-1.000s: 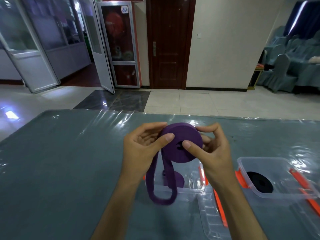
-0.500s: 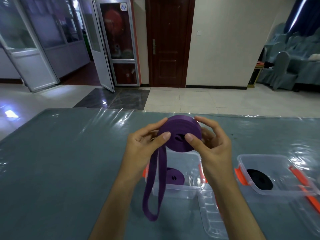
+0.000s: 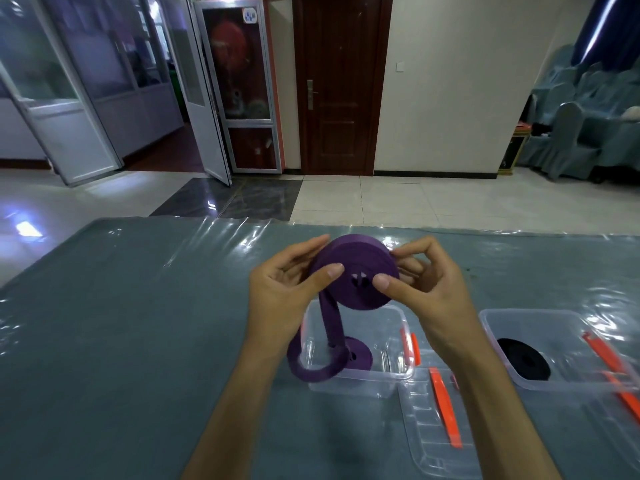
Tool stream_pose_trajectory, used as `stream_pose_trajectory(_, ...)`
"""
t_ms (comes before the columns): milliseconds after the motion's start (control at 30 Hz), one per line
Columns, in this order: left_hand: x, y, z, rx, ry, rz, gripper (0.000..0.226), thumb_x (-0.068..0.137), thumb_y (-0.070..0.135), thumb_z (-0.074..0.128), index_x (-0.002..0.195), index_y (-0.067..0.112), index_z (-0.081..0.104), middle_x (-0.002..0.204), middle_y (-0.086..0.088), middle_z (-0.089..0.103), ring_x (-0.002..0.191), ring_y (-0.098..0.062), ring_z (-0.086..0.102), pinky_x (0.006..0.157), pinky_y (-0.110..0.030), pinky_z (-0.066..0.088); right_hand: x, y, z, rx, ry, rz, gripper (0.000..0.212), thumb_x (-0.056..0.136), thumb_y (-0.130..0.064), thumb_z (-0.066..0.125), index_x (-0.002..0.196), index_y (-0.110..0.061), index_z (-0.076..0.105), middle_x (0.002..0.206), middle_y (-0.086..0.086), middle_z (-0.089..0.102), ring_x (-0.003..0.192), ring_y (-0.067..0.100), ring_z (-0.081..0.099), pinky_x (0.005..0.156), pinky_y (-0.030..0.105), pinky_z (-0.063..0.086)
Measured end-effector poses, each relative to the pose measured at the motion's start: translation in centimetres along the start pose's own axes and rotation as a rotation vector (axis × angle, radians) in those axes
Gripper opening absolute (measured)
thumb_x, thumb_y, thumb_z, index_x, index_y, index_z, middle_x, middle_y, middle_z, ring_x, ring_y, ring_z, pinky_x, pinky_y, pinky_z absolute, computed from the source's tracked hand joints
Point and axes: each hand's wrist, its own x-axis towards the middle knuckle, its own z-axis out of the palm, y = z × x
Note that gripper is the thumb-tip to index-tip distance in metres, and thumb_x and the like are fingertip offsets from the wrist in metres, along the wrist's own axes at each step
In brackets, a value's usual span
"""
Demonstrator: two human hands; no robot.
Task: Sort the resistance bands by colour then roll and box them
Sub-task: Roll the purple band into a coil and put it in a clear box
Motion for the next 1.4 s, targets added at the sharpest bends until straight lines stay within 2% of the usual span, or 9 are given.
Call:
stream_pose_trajectory(167, -0.1, -0.4, 0.0, -0.059, -0.018, -0.045, 0.031, 0.082, 0.02, 0.086, 0.112, 0.027, 0.083, 0.116, -0.009, 0.079, 0.109, -0.024, 0.077, 0.09, -0.024, 0.06, -0.1, 0.3, -0.2, -0.016, -0.005, -0.026, 0.05, 0.08, -0.033, 0.089, 0.124, -0.029, 0.067, 0.108, 0.014, 0.08, 0.099, 0.034, 0.078, 0.08, 0.037, 0.065)
stream_pose_trajectory(267, 0.3, -0.5, -0.7, -0.027, -0.122, -0.05, 0.038, 0.084, 0.015, 0.084, 0.12, 0.026, 0.081, 0.121, -0.01, 0.076, 0.114, -0.025, 0.074, 0.095, -0.026, 0.059, -0.3, 0.6, -0.1, 0.003, 0.023, -0.034, 0.046, 0.077, -0.04, 0.091, 0.116, -0.029, 0.071, 0.115, 0.012, 0.078, 0.106, 0.032, 0.077, 0.084, 0.04, 0.065)
stream_pose_trajectory(367, 0.1, -0.7, -0.6, 0.023, -0.027, 0.007, 0.033, 0.078, 0.023, 0.091, 0.11, 0.026, 0.083, 0.109, -0.009, 0.081, 0.103, -0.026, 0.079, 0.087, -0.027, 0.062, -0.2, 0.8, -0.2, 0.023, -0.027, 0.057, 0.048, 0.074, -0.036, 0.093, 0.108, -0.024, 0.061, 0.11, 0.015, 0.079, 0.097, 0.035, 0.079, 0.076, 0.036, 0.065)
stream_pose_trajectory(533, -0.4, -1.3, -0.7, -0.027, -0.06, -0.031, 0.041, 0.08, 0.021, 0.09, 0.118, 0.032, 0.08, 0.118, -0.005, 0.079, 0.112, -0.023, 0.076, 0.093, -0.025, 0.06, 0.0, 0.8, -0.1, -0.063, -0.018, -0.056, 0.058, 0.085, -0.031, 0.086, 0.138, -0.034, 0.062, 0.115, 0.01, 0.078, 0.106, 0.03, 0.077, 0.085, 0.037, 0.065)
stream_pose_trajectory(633, -0.2, -1.3, -1.0, -0.009, -0.115, -0.009, 0.046, 0.081, 0.013, 0.09, 0.121, 0.031, 0.079, 0.12, -0.006, 0.079, 0.113, -0.024, 0.076, 0.094, -0.026, 0.06, 0.0, 1.2, -0.1, -0.036, -0.007, -0.032, 0.044, 0.086, -0.028, 0.084, 0.126, -0.032, 0.067, 0.12, 0.008, 0.077, 0.109, 0.029, 0.076, 0.085, 0.037, 0.065)
stream_pose_trajectory(733, -0.4, -1.4, -0.9, 0.007, 0.046, 0.029, 0.036, 0.073, 0.028, 0.095, 0.106, 0.03, 0.083, 0.106, -0.004, 0.082, 0.099, -0.021, 0.079, 0.084, -0.023, 0.062, 0.0, 1.2, -0.1, 0.011, -0.064, 0.076, 0.042, 0.079, -0.039, 0.09, 0.109, -0.029, 0.062, 0.11, 0.015, 0.08, 0.098, 0.035, 0.079, 0.079, 0.036, 0.065)
stream_pose_trajectory(967, -0.2, -2.2, -1.7, -0.012, -0.179, -0.103, 0.057, 0.084, 0.01, 0.087, 0.133, 0.032, 0.072, 0.13, -0.004, 0.075, 0.121, -0.024, 0.072, 0.098, -0.029, 0.059, -0.2, 2.0, 0.1, -0.089, 0.056, -0.034, 0.04, 0.09, -0.024, 0.079, 0.127, -0.032, 0.066, 0.115, 0.005, 0.079, 0.103, 0.026, 0.078, 0.077, 0.036, 0.066)
stream_pose_trajectory(1200, -1.5, -2.9, 0.0, -0.011, 0.099, 0.091, 0.038, 0.077, 0.028, 0.093, 0.113, 0.031, 0.078, 0.115, -0.003, 0.08, 0.107, -0.023, 0.078, 0.089, -0.029, 0.063, 0.0, 1.5, 0.0, -0.04, 0.002, -0.029, 0.048, 0.085, -0.033, 0.085, 0.123, -0.032, 0.056, 0.111, 0.011, 0.079, 0.097, 0.032, 0.079, 0.073, 0.034, 0.065)
stream_pose_trajectory(1400, -0.8, -2.1, -0.5, 0.002, -0.026, -0.003, 0.045, 0.078, 0.018, 0.091, 0.118, 0.034, 0.079, 0.116, -0.003, 0.08, 0.11, -0.022, 0.077, 0.093, -0.026, 0.061, -0.8, 2.5, -0.4, 0.018, 0.064, -0.04, 0.044, 0.081, -0.035, 0.088, 0.115, -0.03, 0.061, 0.109, 0.013, 0.079, 0.099, 0.033, 0.078, 0.08, 0.04, 0.066)
